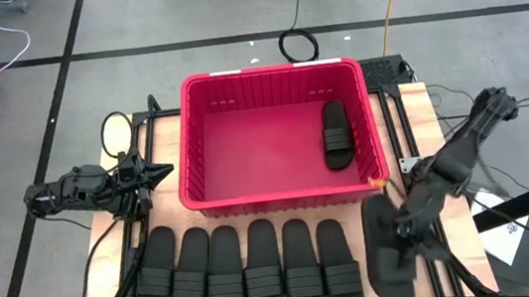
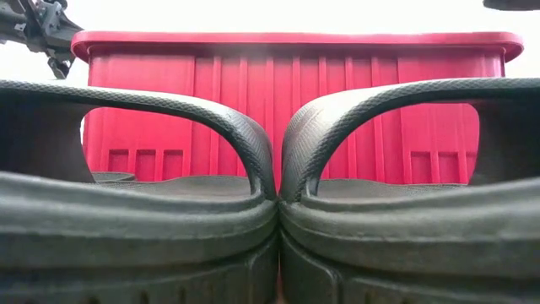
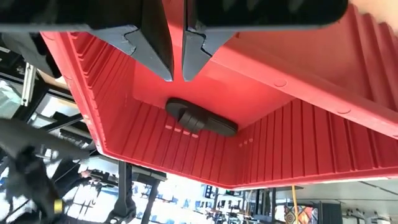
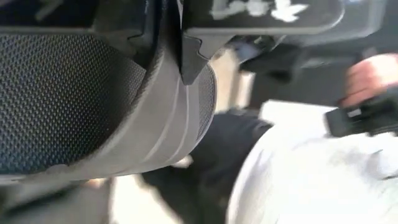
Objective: Pick and place slides into bin
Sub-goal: Put the black slides into the red bin
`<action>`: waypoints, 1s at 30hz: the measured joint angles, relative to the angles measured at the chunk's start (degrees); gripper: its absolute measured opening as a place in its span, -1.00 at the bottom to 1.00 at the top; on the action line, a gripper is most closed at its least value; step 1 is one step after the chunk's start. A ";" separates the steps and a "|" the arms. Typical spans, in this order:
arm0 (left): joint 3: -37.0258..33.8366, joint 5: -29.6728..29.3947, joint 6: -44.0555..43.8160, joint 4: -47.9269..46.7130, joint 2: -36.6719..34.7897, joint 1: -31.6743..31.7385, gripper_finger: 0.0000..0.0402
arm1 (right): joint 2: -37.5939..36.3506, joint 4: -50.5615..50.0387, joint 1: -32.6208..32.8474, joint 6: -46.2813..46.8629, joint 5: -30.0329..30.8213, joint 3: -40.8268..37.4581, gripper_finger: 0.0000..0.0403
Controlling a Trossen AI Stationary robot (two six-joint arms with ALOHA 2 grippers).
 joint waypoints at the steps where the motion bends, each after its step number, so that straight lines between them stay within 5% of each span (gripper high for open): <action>1: 0.00 0.00 0.28 0.00 0.00 0.00 -0.85 | -0.03 -4.28 -1.37 -2.39 1.72 3.42 -0.98; 6: 0.00 0.00 0.82 0.02 0.00 -0.02 -0.85 | -0.09 -18.96 -9.83 -14.55 14.10 18.29 -0.98; 12: 0.00 -0.03 1.40 0.93 0.00 -0.01 -0.85 | -0.09 -24.69 -24.14 -31.64 32.02 27.99 -0.96; 20: 0.00 -0.20 3.38 3.84 0.00 -0.02 -0.85 | 5.12 -27.51 -52.78 -54.99 23.77 36.40 -0.97; 25: 0.00 -0.22 4.38 3.99 0.00 0.00 -0.85 | 11.32 -31.12 -69.92 -63.86 11.03 38.79 -0.97; 30: 0.00 -0.20 4.36 3.98 0.00 -0.02 -0.85 | 18.91 -36.81 -79.92 -72.80 -1.07 39.65 -0.97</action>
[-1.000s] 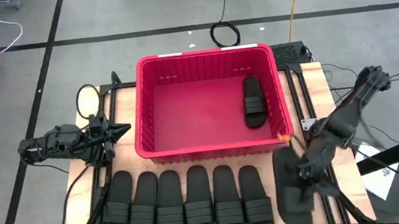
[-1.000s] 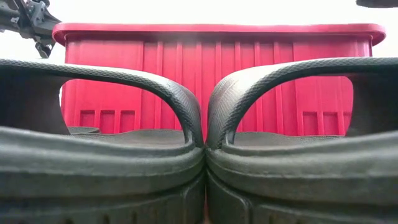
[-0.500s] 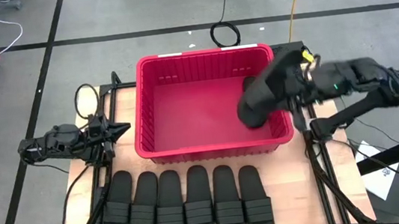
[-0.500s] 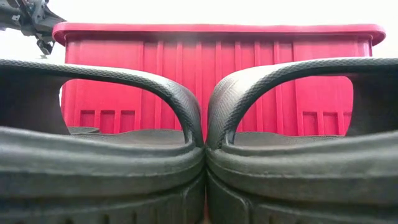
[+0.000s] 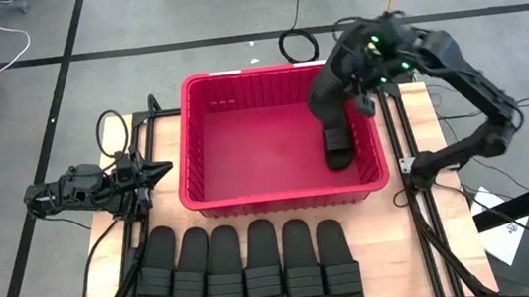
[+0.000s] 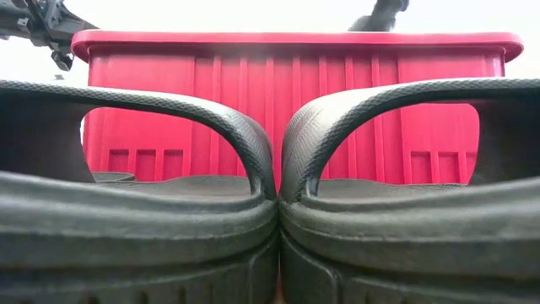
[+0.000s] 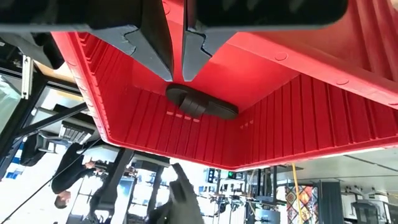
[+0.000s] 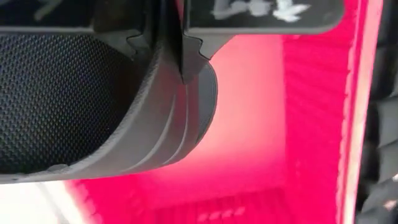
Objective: Pick and place slides into bin
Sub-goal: Put the black slides into the red bin
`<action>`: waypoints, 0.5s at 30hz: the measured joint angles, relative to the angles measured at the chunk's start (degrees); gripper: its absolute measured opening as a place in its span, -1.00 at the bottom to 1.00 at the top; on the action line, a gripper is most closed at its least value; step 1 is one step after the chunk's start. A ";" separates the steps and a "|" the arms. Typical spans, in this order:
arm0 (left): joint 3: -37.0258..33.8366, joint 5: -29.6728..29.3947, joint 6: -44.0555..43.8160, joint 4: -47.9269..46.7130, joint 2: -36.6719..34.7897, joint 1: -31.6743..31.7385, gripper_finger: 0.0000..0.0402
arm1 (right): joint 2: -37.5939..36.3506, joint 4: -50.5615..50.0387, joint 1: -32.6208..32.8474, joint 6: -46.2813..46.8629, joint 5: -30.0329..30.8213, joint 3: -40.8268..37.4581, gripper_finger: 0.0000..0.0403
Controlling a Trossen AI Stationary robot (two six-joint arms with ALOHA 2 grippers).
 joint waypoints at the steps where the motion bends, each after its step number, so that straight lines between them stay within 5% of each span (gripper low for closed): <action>1: 0.00 0.00 -0.02 0.00 0.00 0.00 -0.85 | 1.82 -1.29 -0.94 -1.62 -1.77 0.24 -0.97; 5: -0.01 -0.02 -0.31 0.00 0.00 0.00 -0.85 | 9.66 -5.73 -2.03 -9.03 -7.53 0.84 -0.97; 15: 0.00 -0.50 -1.22 1.33 0.00 0.02 -0.85 | 23.34 -12.30 -1.19 -27.34 -10.30 1.82 -0.97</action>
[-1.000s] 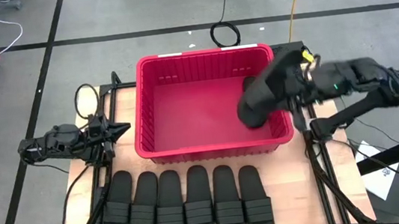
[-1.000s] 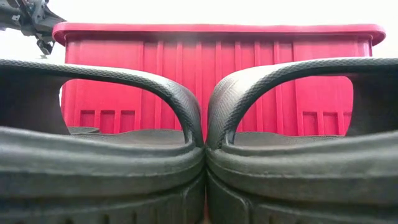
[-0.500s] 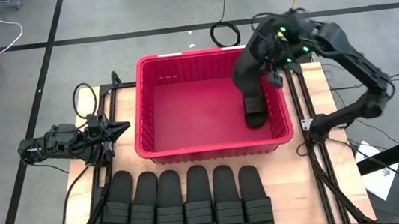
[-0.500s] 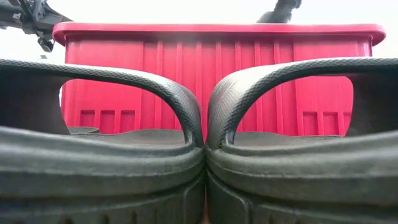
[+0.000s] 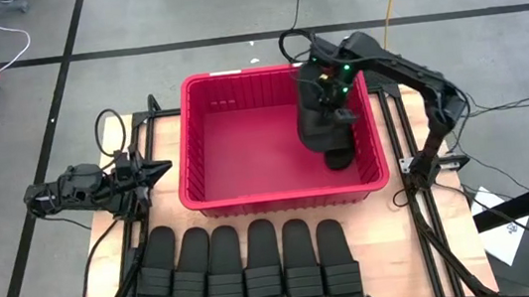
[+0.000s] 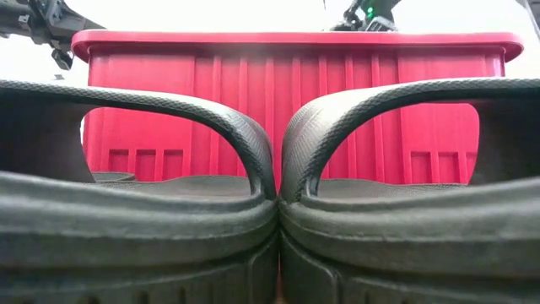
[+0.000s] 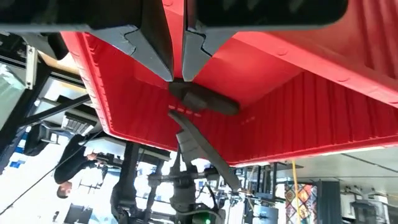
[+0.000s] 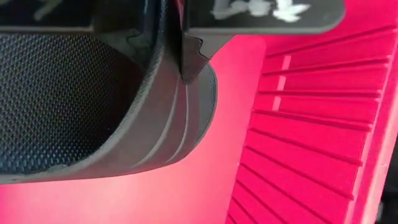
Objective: Pick and place slides into bin
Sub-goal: Put the black slides into the red bin
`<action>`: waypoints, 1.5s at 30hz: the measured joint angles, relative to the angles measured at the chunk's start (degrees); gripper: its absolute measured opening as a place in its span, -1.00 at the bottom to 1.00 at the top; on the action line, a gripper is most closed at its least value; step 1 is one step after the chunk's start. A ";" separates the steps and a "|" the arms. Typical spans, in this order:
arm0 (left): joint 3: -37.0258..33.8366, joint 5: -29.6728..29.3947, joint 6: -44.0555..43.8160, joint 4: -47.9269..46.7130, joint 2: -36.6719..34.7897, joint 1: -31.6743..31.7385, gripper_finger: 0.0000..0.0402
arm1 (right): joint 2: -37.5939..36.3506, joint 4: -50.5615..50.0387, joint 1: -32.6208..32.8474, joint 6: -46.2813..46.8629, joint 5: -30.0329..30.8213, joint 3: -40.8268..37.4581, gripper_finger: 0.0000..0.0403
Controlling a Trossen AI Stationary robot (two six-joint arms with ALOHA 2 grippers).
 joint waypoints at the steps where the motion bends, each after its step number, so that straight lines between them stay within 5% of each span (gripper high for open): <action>1: 0.00 -0.63 0.00 -0.04 0.00 -0.02 -0.85 | 0.74 0.26 -0.02 -0.87 -1.03 0.00 -0.97; 20: 0.00 -6.02 0.48 -0.20 0.00 -0.01 -0.85 | 14.73 0.93 1.93 -2.44 -6.27 -0.77 -0.97; 45: 0.00 -6.06 1.66 -0.24 0.00 -0.02 -0.85 | 15.69 12.73 1.80 6.62 -6.46 -14.05 -0.97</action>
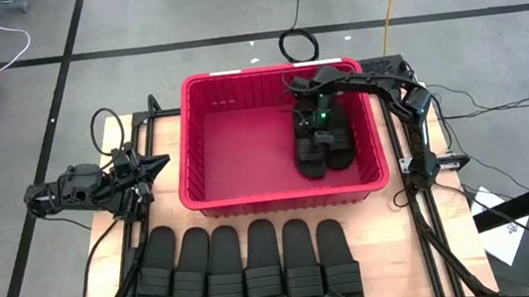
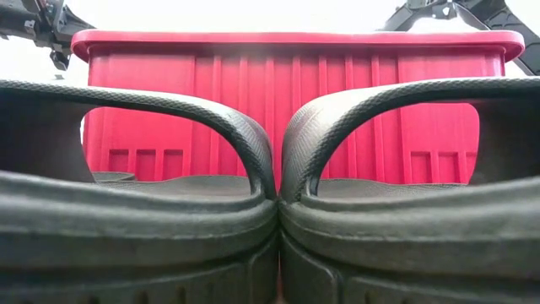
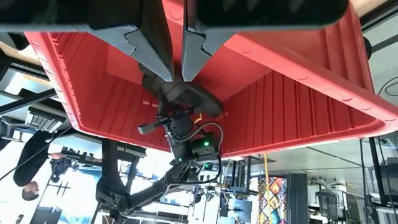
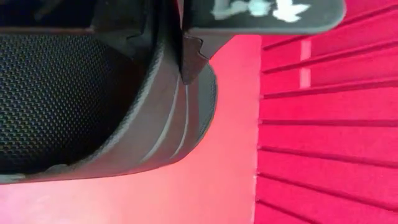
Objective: Pick and place slides into bin
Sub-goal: Put the black slides into the red bin
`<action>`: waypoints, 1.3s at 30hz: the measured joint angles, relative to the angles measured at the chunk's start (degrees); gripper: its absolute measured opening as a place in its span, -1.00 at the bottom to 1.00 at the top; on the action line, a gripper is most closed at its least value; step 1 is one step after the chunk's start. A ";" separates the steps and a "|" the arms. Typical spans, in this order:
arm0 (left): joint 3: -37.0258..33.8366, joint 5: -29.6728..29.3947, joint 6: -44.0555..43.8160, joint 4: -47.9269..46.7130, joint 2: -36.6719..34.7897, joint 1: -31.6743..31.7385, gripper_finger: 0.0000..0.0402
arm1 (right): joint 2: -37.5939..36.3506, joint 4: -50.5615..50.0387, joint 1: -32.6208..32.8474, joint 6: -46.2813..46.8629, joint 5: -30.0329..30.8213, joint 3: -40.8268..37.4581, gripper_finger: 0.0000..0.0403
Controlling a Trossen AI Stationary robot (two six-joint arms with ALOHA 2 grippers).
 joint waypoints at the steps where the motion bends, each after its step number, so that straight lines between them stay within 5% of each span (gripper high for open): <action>1: 0.00 0.00 0.00 -0.02 0.00 0.01 -0.85 | -0.01 0.50 0.00 0.01 -0.05 -0.37 -0.97; 14: 0.00 0.00 -0.46 0.00 0.00 0.01 -0.85 | -0.09 3.69 -0.31 0.08 -0.02 -1.23 -0.94; 39: -0.01 0.00 -0.27 -0.02 0.00 0.02 -0.85 | -0.91 7.19 2.60 4.37 16.62 3.26 -0.12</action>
